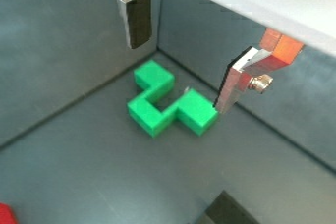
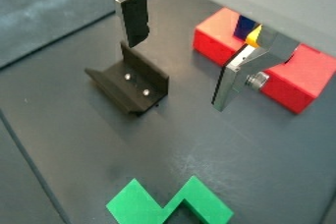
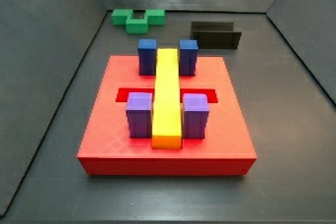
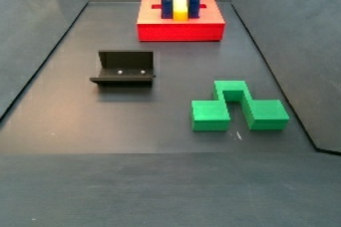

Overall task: Pick up the green object. Move up. Place the green object on the fixture. Regrasp the green object. Move to above the board. Insert the green object.
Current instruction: Pick up the green object.

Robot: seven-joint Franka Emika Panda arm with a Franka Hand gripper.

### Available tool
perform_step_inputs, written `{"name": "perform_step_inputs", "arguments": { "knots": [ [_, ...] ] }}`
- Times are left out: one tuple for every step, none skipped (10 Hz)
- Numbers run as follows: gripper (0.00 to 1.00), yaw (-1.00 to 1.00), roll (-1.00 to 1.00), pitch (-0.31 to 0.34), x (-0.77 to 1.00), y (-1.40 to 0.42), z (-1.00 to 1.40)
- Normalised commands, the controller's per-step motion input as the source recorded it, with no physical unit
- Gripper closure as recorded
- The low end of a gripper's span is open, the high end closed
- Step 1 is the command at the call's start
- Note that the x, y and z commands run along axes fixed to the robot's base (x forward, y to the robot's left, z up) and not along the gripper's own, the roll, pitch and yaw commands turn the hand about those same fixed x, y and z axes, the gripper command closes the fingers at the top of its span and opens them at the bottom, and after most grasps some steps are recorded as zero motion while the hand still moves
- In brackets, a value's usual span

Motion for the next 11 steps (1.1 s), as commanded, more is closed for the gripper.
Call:
{"name": "perform_step_inputs", "arguments": {
  "knots": [
    [0.00, 0.00, 0.00, 0.000, 0.00, 0.00, -0.44],
    [0.00, -0.18, 0.00, -0.103, -0.62, 0.37, -0.81],
    [0.00, -0.16, 0.00, -0.150, -0.81, 0.48, -0.94],
    [0.00, 0.00, 0.00, -0.173, -0.71, 0.29, -0.96],
    [0.00, 0.00, 0.05, -0.213, -0.84, 0.10, -0.85],
    [0.00, 0.00, 0.11, -0.204, -0.71, 0.00, -0.82],
    [0.00, 0.03, 0.07, -0.209, -0.31, 0.00, -0.70],
    [0.00, 0.09, 0.00, -0.199, -0.02, 0.00, -0.45],
    [0.00, 0.11, 0.00, -0.121, 0.13, 0.02, -0.38],
    [0.00, 0.11, 0.00, -0.060, 0.36, 0.05, -0.27],
    [0.00, 0.07, 0.00, -0.003, 0.31, 0.01, -0.29]
  ]
}}
